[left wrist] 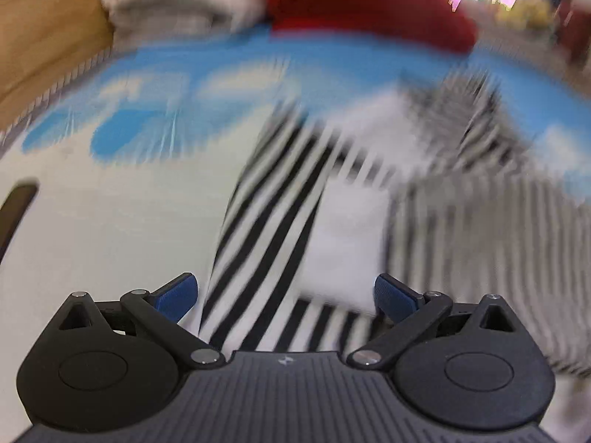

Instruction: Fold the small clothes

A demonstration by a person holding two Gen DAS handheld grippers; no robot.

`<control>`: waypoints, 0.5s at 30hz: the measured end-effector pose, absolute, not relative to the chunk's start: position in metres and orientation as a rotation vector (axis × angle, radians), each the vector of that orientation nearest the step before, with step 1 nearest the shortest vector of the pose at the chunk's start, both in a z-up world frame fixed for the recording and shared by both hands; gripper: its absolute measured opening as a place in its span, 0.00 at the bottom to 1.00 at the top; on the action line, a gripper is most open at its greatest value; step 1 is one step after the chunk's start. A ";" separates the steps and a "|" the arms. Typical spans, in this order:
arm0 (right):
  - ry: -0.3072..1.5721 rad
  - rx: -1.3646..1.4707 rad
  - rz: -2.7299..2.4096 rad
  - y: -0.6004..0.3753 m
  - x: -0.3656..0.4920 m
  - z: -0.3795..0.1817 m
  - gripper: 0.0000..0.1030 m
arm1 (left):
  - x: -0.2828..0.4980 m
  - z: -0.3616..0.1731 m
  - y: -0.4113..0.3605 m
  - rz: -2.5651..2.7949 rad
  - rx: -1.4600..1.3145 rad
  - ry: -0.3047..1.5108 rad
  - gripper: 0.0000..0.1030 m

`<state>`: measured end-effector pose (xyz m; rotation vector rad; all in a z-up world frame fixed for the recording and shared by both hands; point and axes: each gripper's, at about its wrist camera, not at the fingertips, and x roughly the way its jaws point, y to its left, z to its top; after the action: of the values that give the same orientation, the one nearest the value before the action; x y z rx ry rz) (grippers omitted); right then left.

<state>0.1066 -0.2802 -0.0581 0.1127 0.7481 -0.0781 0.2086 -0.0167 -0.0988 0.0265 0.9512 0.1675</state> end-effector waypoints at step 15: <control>0.609 0.492 -0.071 -0.350 0.165 0.018 0.64 | 0.187 -0.023 0.149 0.250 -0.431 0.836 0.99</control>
<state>0.1647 -0.3498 0.0182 0.4922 0.6087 -0.0713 0.1871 0.1488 -0.0230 -0.4310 0.8361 0.2502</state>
